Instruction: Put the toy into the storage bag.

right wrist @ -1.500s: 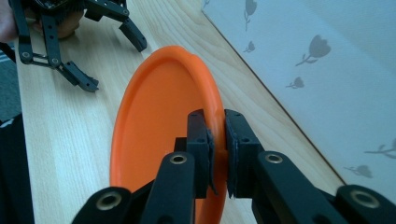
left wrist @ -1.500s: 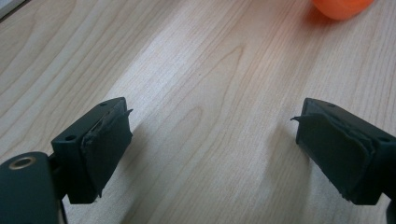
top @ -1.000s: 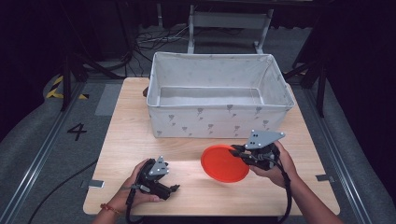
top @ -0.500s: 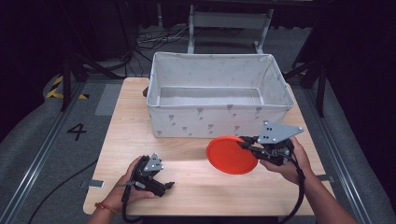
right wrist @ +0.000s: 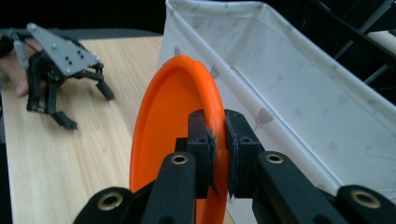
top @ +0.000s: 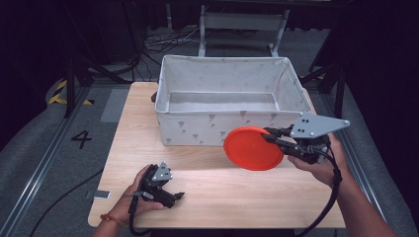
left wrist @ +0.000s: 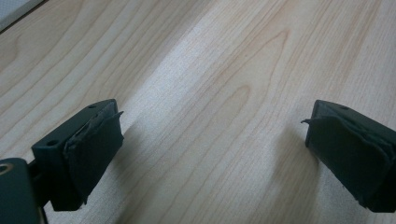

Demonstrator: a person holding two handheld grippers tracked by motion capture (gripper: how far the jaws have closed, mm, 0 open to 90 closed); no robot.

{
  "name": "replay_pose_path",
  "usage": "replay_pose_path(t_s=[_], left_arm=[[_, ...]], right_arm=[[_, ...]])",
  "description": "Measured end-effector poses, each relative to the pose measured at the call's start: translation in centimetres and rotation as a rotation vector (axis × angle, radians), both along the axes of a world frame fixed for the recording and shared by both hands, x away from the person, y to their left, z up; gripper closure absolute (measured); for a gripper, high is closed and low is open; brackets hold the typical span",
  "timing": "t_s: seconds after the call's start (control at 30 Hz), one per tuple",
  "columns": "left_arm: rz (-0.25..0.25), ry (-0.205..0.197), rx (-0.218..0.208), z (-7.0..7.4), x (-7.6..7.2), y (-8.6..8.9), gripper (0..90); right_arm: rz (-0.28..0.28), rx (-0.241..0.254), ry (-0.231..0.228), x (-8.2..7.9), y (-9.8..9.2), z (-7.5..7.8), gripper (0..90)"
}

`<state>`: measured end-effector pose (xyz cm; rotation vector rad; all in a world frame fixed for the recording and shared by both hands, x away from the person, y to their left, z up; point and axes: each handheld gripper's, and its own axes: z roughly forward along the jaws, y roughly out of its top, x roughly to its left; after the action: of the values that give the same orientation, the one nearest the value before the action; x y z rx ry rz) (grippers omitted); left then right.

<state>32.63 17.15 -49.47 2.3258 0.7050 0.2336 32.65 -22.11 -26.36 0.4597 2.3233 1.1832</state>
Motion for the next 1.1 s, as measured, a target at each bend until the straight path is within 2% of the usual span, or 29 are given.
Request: replay_pose_path(t_s=[0.27, 0.57, 0.8, 0.87, 1.07, 1.1], left_arm=[[0.000, 0.000, 0.002, 0.0, 0.0, 0.0, 4.2], [0.001, 0.000, 0.001, 0.0, 0.0, 0.0, 4.2], [0.002, 0.001, 0.001, 0.0, 0.0, 0.0, 4.2], [0.001, 0.000, 0.001, 0.0, 0.0, 0.0, 4.2], [0.001, 0.001, 0.001, 0.0, 0.0, 0.0, 4.2], [0.001, 0.001, 0.001, 0.0, 0.0, 0.0, 4.2]], right_arm=[[-0.011, 0.003, -0.034, 0.8, 0.2, 2.1, 82.2], [-0.043, 0.032, -0.087, 2.0, 0.4, 4.8, 82.2], [-0.075, 0.025, -0.112, 4.3, 0.9, 6.4, 82.2], [-0.089, 0.042, -0.109, 5.2, 0.9, 6.7, 82.2], [-0.133, 0.034, -0.114, 7.7, 1.7, 7.1, 82.2], [-0.133, 0.034, -0.114, 7.7, 1.7, 7.1, 82.2]])
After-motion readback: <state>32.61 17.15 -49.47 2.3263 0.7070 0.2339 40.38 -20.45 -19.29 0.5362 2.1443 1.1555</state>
